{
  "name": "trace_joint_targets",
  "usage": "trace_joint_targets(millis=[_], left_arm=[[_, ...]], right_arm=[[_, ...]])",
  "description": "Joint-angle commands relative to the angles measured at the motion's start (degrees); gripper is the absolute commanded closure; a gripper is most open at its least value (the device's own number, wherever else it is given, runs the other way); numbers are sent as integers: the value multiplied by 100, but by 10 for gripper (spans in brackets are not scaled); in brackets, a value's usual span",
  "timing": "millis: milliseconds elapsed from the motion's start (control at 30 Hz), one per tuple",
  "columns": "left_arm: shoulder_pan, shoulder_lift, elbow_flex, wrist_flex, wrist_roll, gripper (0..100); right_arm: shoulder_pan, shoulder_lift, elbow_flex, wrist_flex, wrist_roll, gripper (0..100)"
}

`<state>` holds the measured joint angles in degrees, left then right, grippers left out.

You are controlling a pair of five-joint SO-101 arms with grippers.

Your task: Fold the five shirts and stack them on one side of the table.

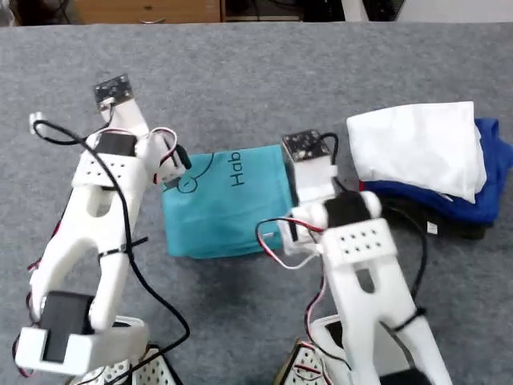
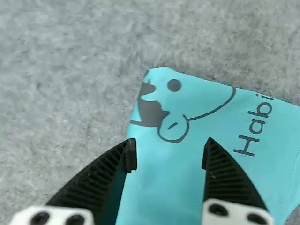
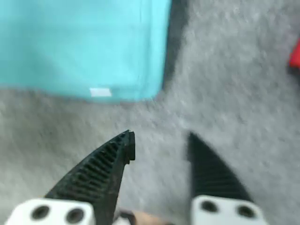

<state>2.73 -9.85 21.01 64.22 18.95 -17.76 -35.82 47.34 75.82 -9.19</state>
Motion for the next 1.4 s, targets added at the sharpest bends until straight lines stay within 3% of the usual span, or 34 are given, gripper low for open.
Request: trace_joint_targets(millis=[0, 200, 367, 833, 1100, 1367], left_arm=[[62, 189, -501, -18, -35, 757], [18, 1059, -879, -26, -369, 753], [0, 1930, -1275, -26, -642, 753], [0, 3213, -1837, -18, -826, 754], [0, 3248, -1864, -18, -870, 779], [0, 3240, -2251, 422, -1099, 778]], right_arm=[[-382, 374, -40, -993, -695, 630], [-769, 1262, 31, -2365, -1626, 648], [-769, 2396, -356, -2919, -2057, 653], [-743, 3978, -1077, -2919, -2066, 659], [-778, 4013, -1077, -2927, -1609, 878], [-752, 4022, -1077, -2919, -1538, 896]])
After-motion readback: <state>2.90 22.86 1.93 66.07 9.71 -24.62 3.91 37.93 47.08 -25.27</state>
